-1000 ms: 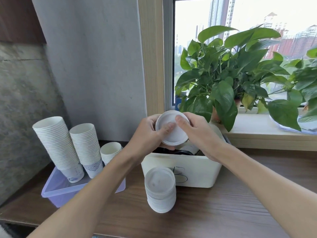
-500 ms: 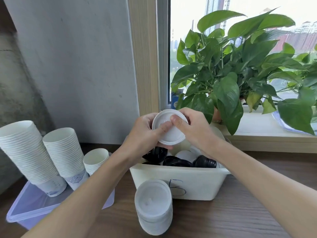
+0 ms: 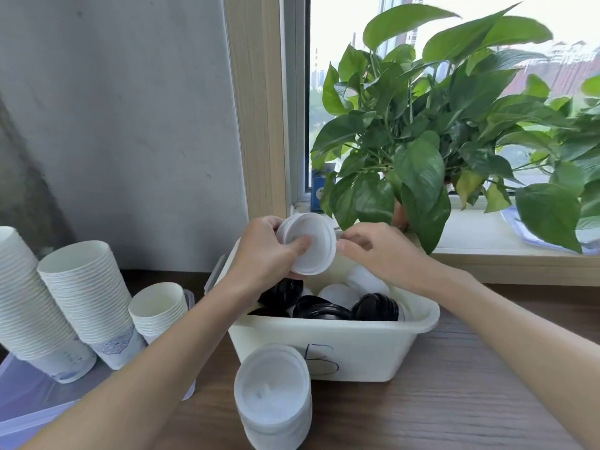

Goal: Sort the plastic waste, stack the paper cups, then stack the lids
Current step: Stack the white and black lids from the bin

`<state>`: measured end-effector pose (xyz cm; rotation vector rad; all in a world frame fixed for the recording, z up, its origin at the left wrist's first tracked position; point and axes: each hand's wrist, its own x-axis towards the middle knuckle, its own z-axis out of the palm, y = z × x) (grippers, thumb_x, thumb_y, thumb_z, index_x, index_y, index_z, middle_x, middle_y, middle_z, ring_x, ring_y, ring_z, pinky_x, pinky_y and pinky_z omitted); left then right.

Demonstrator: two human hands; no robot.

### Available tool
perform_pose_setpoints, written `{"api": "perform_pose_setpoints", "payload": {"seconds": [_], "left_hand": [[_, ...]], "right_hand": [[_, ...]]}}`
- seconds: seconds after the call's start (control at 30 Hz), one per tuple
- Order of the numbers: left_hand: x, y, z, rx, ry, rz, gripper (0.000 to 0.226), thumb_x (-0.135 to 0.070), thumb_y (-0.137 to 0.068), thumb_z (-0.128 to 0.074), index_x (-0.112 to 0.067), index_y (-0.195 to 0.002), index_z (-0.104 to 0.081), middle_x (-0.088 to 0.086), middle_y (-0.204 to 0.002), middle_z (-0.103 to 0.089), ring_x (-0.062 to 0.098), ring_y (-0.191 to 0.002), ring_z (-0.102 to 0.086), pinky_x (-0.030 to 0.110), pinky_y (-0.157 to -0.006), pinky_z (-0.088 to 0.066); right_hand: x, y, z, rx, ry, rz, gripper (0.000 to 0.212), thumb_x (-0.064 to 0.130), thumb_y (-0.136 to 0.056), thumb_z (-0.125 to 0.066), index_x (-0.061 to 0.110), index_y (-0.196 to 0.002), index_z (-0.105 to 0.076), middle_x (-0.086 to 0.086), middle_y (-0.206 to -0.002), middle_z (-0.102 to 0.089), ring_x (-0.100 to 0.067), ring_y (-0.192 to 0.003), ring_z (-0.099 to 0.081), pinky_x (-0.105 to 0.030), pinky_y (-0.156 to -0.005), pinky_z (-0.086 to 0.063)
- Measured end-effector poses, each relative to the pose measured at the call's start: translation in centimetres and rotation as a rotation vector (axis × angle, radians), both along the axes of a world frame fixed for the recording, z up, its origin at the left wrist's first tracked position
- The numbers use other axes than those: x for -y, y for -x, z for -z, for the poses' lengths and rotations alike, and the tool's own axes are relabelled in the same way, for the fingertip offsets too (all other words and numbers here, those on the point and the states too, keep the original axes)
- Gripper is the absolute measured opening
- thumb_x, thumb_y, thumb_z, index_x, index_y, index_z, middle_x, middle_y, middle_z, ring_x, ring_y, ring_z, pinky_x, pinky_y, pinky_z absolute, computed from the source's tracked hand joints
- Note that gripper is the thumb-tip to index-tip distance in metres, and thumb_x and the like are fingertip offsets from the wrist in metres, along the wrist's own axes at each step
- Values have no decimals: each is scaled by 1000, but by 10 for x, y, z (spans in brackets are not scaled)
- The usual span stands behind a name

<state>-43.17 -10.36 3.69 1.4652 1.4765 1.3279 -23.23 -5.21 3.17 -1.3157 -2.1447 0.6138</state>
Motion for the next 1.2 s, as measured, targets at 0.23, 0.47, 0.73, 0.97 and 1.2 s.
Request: {"api": "perform_pose_setpoints", "payload": {"seconds": [0.23,0.47,0.73,0.97,1.2], "left_hand": [[-1,-1,12,-90,-36,-104,29,-22,-87,-78,-21,-107,-57,1,-95,-66,20,-85,-70,49,-73,-62],[3,-6,10,-188,-97,-155,30,-24,-89,-73,-18,-109,-53,-6,-91,-61,8,-80,-63,46,-75,-61],[4,-7,9,-206,-108,-167,29,-23,-89,-73,-19,-110,-52,-10,-92,-59,4,-80,-61,44,-73,-61],[5,-7,9,-234,-118,-188,28,-24,-90,-72,-19,-109,-52,-11,-90,-58,2,-75,-59,31,-66,-58],[5,-8,9,-212,-112,-225,29,-25,-91,-68,-18,-110,-47,-8,-92,-56,6,-76,-57,25,-60,-50]], "right_hand": [[4,-7,9,257,-61,127,47,44,-86,-65,27,-128,-53,0,-111,-66,-21,-106,-59,-34,-93,-44],[-11,-7,23,473,-106,147,48,34,-85,-63,31,-129,-47,3,-112,-66,-28,-112,-53,-37,-97,-32],[-9,-9,22,378,-93,128,46,32,-84,-63,29,-128,-50,12,-97,-69,-21,-110,-54,-36,-95,-33],[-11,-6,22,511,-96,96,42,28,-81,-66,27,-121,-56,6,-108,-67,-26,-112,-53,-39,-100,-33],[11,1,8,-162,-140,85,36,15,-84,-68,20,-120,-63,5,-77,-70,-13,-80,-64,-34,-84,-51]]}}
